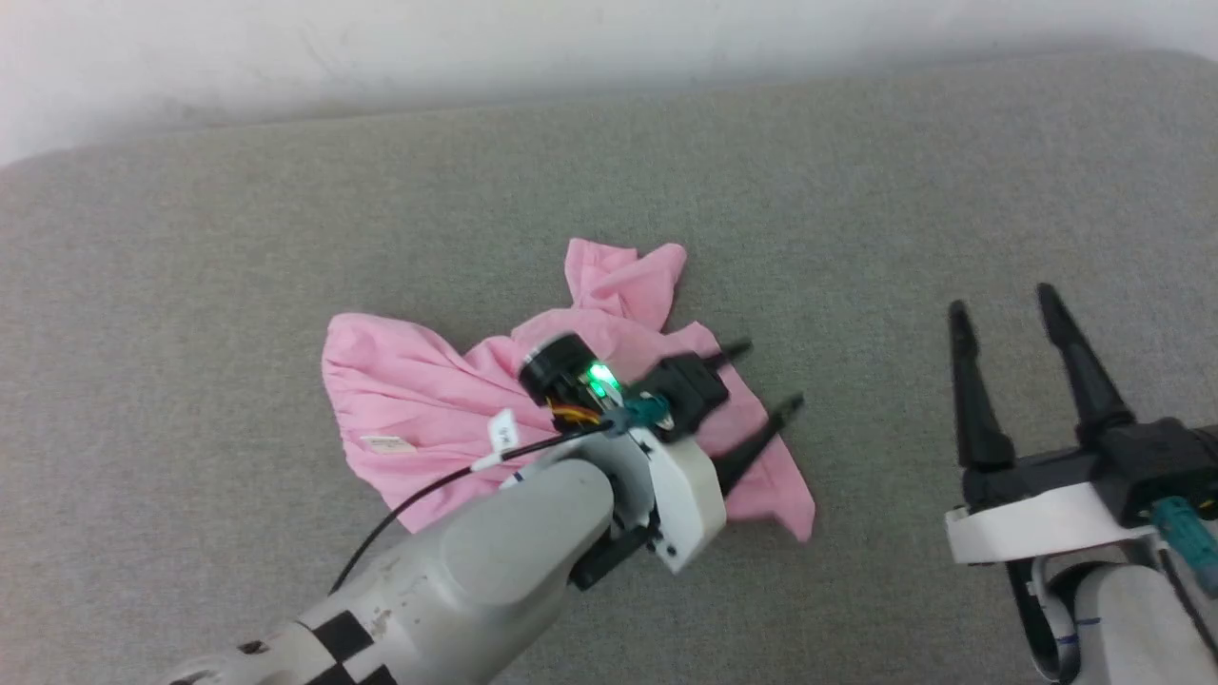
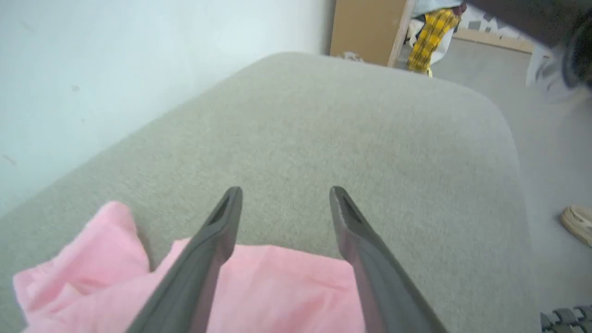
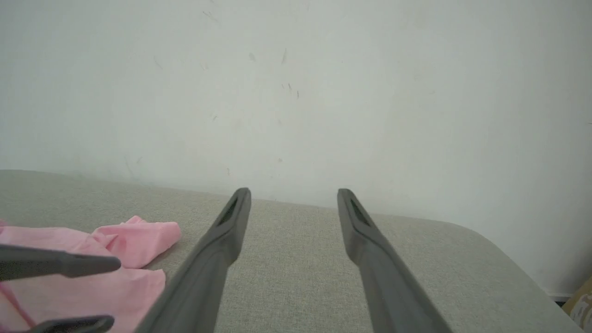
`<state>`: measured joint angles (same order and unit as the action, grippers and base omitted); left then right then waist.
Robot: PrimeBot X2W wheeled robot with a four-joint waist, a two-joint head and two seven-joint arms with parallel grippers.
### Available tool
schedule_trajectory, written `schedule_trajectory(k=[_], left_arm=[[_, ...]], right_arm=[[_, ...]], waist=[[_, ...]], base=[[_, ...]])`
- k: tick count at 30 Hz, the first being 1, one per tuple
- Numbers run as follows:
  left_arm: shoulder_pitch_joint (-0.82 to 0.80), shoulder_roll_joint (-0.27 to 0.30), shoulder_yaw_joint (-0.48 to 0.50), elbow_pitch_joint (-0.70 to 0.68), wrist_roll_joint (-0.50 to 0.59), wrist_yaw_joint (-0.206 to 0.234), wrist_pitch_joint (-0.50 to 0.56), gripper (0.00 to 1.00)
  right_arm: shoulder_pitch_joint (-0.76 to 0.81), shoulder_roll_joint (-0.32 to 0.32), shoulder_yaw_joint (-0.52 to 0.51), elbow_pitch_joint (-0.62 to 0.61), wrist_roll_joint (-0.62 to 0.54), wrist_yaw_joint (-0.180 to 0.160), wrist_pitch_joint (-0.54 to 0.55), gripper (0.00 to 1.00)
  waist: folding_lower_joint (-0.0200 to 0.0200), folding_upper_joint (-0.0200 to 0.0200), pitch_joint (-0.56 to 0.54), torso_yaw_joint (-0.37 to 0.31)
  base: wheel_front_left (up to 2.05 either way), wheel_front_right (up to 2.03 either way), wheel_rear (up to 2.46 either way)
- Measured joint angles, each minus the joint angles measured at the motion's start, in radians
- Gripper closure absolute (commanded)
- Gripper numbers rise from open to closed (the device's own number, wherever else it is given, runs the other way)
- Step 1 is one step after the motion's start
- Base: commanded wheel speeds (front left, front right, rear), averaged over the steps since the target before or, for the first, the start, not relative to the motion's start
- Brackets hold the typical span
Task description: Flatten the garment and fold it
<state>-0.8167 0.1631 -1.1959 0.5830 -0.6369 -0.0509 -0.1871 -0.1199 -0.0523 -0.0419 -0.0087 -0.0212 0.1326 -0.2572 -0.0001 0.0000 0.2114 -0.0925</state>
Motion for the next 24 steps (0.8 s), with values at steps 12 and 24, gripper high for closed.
schedule_trajectory(k=[12, 24], left_arm=[[0.272, 0.254, 0.469, -0.472, 0.168, 0.402, -0.070, 0.00], [0.731, 0.255, 0.943, -0.657, 0.247, 0.472, -0.070, 0.00]], right_arm=[[-0.121, -0.285, 0.362, 0.202, 0.090, 0.000, 0.010, 0.00], [-0.370, -0.602, 0.961, 0.237, 0.583, 0.000, 0.465, 0.00]], waist=[[0.0000, 0.0000, -0.098, 0.073], [0.0001, 0.0000, -0.113, 0.145]], base=[[0.00, 0.00, 0.00], [0.00, 0.00, 0.00]])
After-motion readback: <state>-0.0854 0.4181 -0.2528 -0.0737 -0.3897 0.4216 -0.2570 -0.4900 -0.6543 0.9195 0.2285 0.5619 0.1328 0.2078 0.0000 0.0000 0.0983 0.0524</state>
